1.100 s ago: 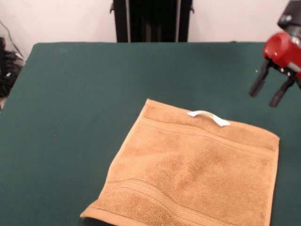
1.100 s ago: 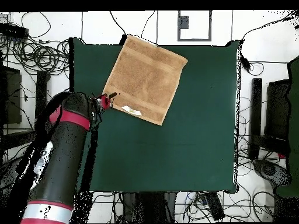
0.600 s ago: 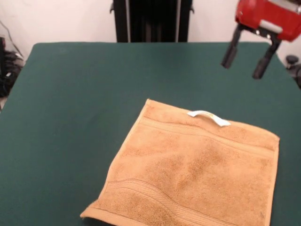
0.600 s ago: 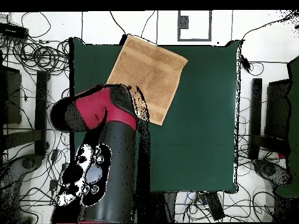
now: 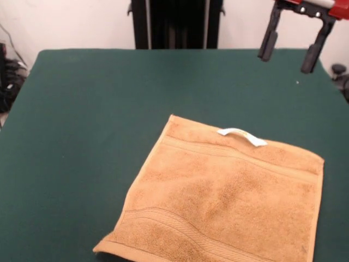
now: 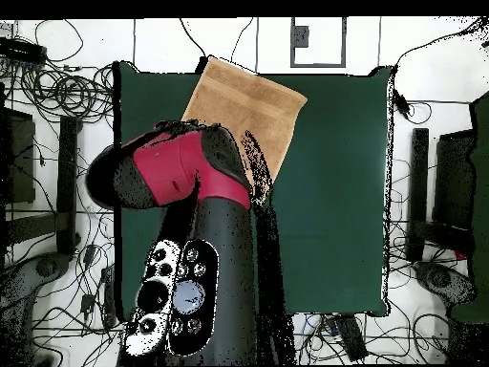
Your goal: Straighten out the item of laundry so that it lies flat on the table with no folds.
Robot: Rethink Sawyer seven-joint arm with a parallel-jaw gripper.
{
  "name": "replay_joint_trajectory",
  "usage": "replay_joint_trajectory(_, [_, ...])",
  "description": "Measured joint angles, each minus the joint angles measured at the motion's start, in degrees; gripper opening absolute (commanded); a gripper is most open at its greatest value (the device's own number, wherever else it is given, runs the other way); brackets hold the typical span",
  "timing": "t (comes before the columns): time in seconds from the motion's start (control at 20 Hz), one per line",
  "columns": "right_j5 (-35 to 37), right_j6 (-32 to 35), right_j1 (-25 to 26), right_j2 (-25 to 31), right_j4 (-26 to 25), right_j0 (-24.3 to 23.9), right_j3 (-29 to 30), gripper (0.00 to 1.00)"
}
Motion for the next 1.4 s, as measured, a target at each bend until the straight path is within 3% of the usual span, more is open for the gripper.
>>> replay_joint_trajectory(0.75, [3.3, 0.0, -0.7, 6.3, -3.8, -4.8, 0.2, 1.00])
replay_joint_trajectory(1.4, [5.5, -1.1, -1.0, 13.0, -8.5, -12.8, 2.4, 1.00])
